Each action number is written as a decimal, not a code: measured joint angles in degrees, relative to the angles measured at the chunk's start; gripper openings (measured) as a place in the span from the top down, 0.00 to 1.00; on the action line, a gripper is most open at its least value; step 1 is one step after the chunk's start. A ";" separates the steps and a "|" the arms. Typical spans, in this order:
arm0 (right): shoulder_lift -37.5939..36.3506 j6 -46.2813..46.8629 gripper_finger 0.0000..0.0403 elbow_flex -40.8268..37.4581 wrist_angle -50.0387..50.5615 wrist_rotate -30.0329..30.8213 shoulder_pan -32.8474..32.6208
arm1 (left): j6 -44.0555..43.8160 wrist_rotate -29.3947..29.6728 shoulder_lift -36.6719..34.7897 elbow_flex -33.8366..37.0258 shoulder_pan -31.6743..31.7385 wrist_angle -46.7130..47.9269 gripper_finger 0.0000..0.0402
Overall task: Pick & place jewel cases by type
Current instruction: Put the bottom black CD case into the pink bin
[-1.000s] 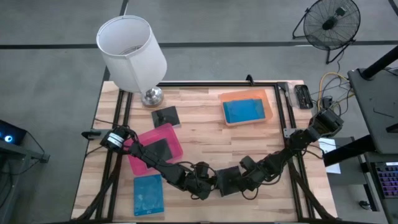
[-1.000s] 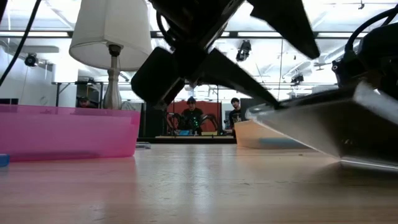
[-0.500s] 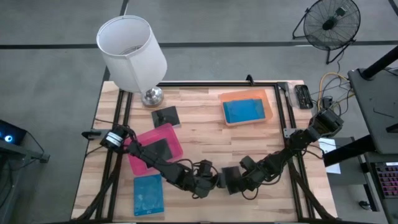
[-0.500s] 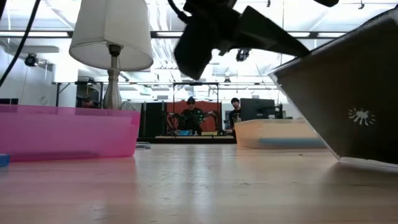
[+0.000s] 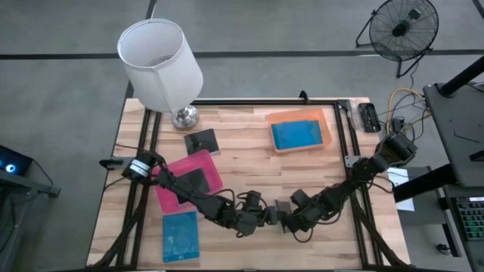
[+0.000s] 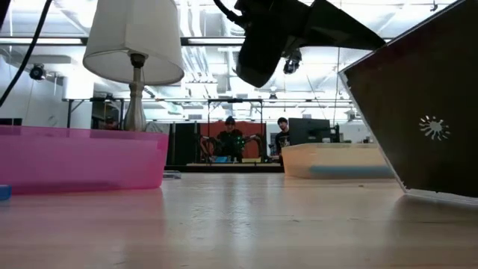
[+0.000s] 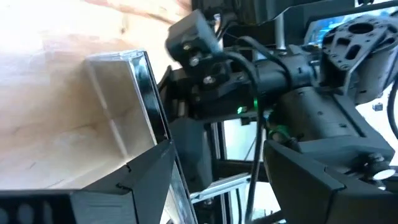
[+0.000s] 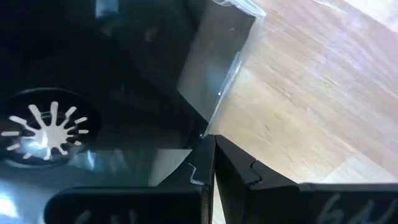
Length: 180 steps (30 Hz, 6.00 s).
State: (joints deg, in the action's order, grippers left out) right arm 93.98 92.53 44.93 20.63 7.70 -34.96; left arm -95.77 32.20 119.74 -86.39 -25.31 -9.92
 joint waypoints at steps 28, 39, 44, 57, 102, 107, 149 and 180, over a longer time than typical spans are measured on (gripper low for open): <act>0.04 -0.09 0.98 -0.01 -3.47 2.42 0.48 | 3.13 0.78 0.09 -0.31 2.00 -4.07 0.41; -0.09 -2.82 0.98 -0.35 -3.60 4.20 1.33 | 4.30 0.80 0.24 -0.13 2.00 -7.72 0.41; -0.09 -5.06 0.98 -0.39 -4.92 4.74 1.44 | 4.20 0.67 0.24 -0.13 1.94 -8.33 0.41; -0.16 -4.92 0.98 0.12 -6.43 4.41 1.48 | 6.72 -1.22 0.44 -2.63 1.60 -9.67 0.41; -0.18 -7.45 0.98 1.18 -5.82 2.56 2.07 | 10.52 3.03 -7.63 -2.43 1.87 10.99 0.41; -0.18 -7.64 0.98 1.16 -5.83 2.62 2.07 | 14.25 1.16 -7.61 -2.43 2.13 11.94 0.41; -0.16 11.21 0.84 1.34 -6.97 10.97 -4.44 | 21.11 -22.27 -21.83 27.11 1.00 8.79 0.41; -0.05 28.83 0.54 1.68 -7.50 22.44 -8.90 | 4.77 -23.12 -20.31 39.06 1.08 -10.50 0.41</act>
State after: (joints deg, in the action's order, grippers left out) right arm 93.93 121.36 46.61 13.13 30.15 -43.86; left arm -91.01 9.08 99.44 -47.33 -24.23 -20.42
